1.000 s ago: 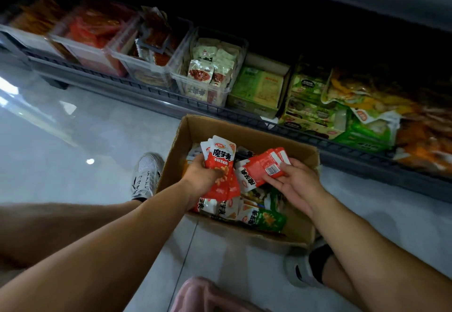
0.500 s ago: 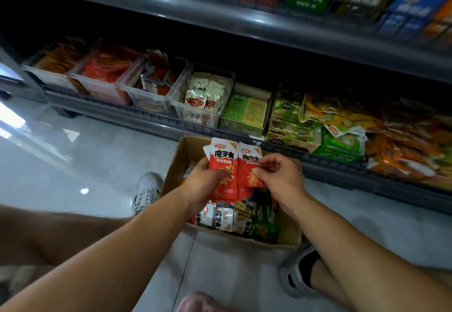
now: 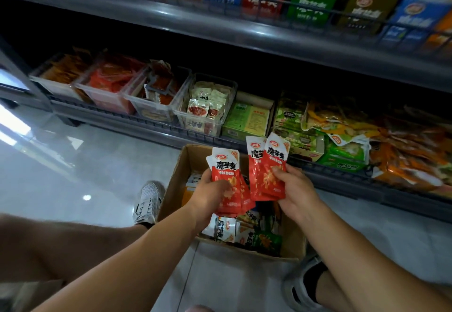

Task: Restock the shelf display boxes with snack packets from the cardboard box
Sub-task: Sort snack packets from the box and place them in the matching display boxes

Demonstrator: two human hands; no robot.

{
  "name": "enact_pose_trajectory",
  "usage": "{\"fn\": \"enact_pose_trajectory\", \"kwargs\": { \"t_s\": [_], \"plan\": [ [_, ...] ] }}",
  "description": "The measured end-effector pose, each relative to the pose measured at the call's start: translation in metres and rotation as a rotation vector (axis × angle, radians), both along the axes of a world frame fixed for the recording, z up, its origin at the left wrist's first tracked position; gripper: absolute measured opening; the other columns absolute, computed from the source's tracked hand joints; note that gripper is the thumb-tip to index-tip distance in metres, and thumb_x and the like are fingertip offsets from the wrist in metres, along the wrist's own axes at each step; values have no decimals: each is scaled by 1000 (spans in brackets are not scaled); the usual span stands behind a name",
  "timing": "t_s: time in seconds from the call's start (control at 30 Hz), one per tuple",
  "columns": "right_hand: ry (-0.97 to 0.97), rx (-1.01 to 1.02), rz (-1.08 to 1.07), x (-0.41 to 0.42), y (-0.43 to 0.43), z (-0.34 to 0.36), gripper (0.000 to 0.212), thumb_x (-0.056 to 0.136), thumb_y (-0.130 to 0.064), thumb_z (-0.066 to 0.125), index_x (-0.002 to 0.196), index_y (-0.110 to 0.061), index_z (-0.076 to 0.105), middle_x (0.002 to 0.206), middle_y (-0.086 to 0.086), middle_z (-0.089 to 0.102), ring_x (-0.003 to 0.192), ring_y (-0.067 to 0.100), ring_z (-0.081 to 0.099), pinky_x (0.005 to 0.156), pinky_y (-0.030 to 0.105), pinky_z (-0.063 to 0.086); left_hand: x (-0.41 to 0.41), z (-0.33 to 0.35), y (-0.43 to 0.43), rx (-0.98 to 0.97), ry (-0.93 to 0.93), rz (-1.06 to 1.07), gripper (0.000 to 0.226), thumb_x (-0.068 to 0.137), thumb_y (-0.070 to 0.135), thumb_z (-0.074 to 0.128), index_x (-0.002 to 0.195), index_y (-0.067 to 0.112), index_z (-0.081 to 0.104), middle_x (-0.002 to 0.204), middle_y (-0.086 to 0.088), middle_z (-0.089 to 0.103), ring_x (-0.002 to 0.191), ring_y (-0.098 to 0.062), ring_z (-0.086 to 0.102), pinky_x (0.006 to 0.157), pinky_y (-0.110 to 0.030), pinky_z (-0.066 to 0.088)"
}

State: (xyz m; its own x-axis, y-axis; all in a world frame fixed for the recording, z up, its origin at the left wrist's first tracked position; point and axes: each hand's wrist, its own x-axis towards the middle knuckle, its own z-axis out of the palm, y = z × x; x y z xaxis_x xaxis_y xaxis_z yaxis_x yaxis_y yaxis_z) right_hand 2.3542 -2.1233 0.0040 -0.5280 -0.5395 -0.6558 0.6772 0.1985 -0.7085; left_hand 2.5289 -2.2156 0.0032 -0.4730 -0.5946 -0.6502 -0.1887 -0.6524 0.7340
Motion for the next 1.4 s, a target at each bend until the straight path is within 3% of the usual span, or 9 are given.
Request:
{"fn": "enact_pose_trajectory", "kwargs": {
  "t_s": [0.17, 0.27, 0.4, 0.47, 0.57, 0.73, 0.9, 1.13, 1.4],
  "plan": [
    [94, 33, 121, 18, -9, 1, 39, 89, -5, 70, 127, -12, 62, 106, 10, 76, 95, 26, 74, 80, 41, 59, -12, 5, 5, 17, 70, 28, 25, 106, 22, 51, 129, 27, 58, 112, -11, 77, 98, -34, 76, 86, -53, 61],
    [251, 98, 190, 28, -10, 3, 42, 88, -8, 74, 127, -15, 59, 108, 3, 75, 94, 19, 74, 77, 34, 59, -14, 9, 10, -21, 86, -51, 29, 102, 33, 60, 131, 31, 54, 116, -6, 75, 101, -29, 76, 82, -48, 63],
    [321, 107, 265, 32, -9, 8, 51, 90, -12, 73, 136, -17, 52, 115, -3, 72, 101, 16, 71, 87, 38, 58, -13, 10, 12, -96, 60, -109, 40, 100, 24, 65, 136, 31, 48, 124, -4, 71, 107, -26, 73, 80, -44, 64],
    [275, 90, 325, 31, -6, 14, 39, 94, -12, 67, 132, -17, 58, 109, 0, 75, 98, 20, 73, 91, 43, 58, -15, 12, 11, -115, 52, -118, 39, 102, 18, 62, 137, 29, 47, 123, -5, 70, 106, -28, 73, 83, -49, 63],
    [216, 38, 406, 29, -5, 24, 25, 102, -13, 54, 121, -25, 65, 108, 3, 76, 97, 23, 74, 93, 48, 57, -21, 23, 9, -138, 7, -168, 37, 101, 17, 60, 132, 32, 47, 121, -6, 70, 102, -28, 74, 75, -42, 64],
    [319, 60, 465, 30, -6, 36, 29, 107, -19, 42, 123, -36, 59, 113, -1, 74, 99, 21, 74, 93, 46, 58, -34, 41, 7, -226, -64, -214, 62, 76, 40, 62, 134, 39, 39, 138, -10, 55, 120, -30, 62, 100, -54, 55],
    [416, 58, 434, 19, -1, 66, 23, 102, -17, 54, 120, -29, 63, 107, -4, 76, 96, 15, 74, 94, 40, 56, -41, 76, 8, -262, -46, -304, 50, 102, 19, 57, 141, 25, 27, 125, -10, 64, 109, -28, 69, 97, -48, 58],
    [494, -76, 339, -9, 17, 130, 28, 98, -5, 59, 121, -22, 61, 106, -4, 77, 96, 15, 74, 88, 41, 60, -59, 141, -6, -636, -163, -493, 48, 81, 36, 71, 126, 36, 51, 111, 6, 72, 102, -18, 72, 94, -49, 58],
    [674, -175, 231, -52, 34, 212, 35, 95, -12, 66, 124, -29, 57, 110, -7, 75, 99, 15, 73, 88, 46, 60, -104, 221, 3, -1017, -45, -466, 50, 94, 23, 72, 135, 41, 50, 104, 15, 71, 82, 3, 69, 82, -30, 60]
  ]
}}
